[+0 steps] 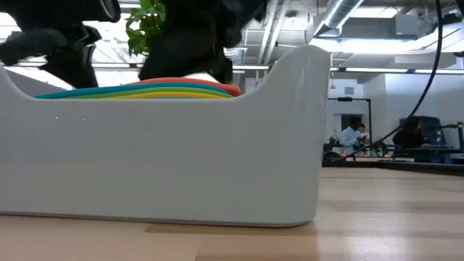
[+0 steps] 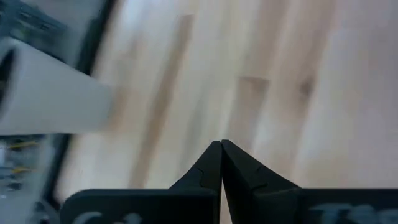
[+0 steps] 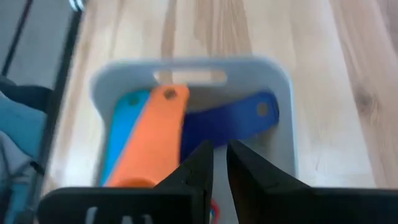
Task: Nest measuring cups in basket
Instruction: Remove the dark blue measuring cup from the gray bin
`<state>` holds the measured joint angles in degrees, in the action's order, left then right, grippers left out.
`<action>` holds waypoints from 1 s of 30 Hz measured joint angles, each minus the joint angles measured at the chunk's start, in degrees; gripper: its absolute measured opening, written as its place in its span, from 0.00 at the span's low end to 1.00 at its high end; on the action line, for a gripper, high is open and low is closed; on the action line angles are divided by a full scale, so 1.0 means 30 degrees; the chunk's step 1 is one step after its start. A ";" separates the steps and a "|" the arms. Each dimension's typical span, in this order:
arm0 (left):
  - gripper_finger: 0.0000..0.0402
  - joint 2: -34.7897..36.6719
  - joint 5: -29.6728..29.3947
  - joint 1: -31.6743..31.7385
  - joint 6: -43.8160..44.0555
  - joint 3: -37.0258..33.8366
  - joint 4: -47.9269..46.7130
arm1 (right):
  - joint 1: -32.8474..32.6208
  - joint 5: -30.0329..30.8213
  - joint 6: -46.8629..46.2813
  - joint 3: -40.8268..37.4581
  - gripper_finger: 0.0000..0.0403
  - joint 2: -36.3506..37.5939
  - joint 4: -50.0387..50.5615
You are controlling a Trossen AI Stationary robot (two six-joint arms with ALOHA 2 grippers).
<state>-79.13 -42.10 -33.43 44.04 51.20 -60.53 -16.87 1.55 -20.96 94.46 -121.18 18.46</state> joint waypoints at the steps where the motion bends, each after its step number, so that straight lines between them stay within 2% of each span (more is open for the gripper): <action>1: 0.00 0.0000 0.0864 0.0000 -0.0202 0.0000 0.0370 | -0.0043 0.0001 -0.0016 0.0314 0.18 0.0021 0.0184; 4: 0.00 -0.0133 0.3563 -0.0009 -0.1090 0.0001 0.2279 | -0.0182 0.0026 -0.0533 0.1109 0.18 0.0026 0.0977; 6: 0.00 -0.0636 0.4653 -0.0143 -0.1769 0.0007 0.3583 | -0.0305 0.0073 -0.1217 0.1385 0.17 0.0026 0.0911; 9: 0.00 -0.1691 0.5438 -0.0504 -0.2105 0.0007 0.4183 | -0.0611 0.1412 -0.3244 0.1440 0.17 0.0027 0.0972; 15: 0.00 -0.3280 0.5461 -0.1327 -0.1874 0.0000 0.3643 | -0.1517 0.5181 -0.6662 0.1426 0.17 0.0004 0.1122; 18: 0.00 -0.3359 0.5441 -0.1676 -0.1212 0.0006 0.1580 | -0.1762 0.5468 -0.7777 0.1426 0.17 0.0004 0.1159; 23: 0.00 -0.3220 0.5029 -0.2414 0.1906 0.0000 -0.4133 | -0.1662 0.5877 -0.9165 0.1426 0.17 0.0004 0.1327; 30: 0.00 -0.3228 0.4916 -0.4088 0.4275 0.0000 -0.9377 | -0.1273 0.5983 -1.0031 0.1440 0.17 -0.0002 0.0581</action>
<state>-88.82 -27.35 -45.69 56.87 51.20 -88.66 -20.69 19.50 -51.05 98.78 -121.18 20.20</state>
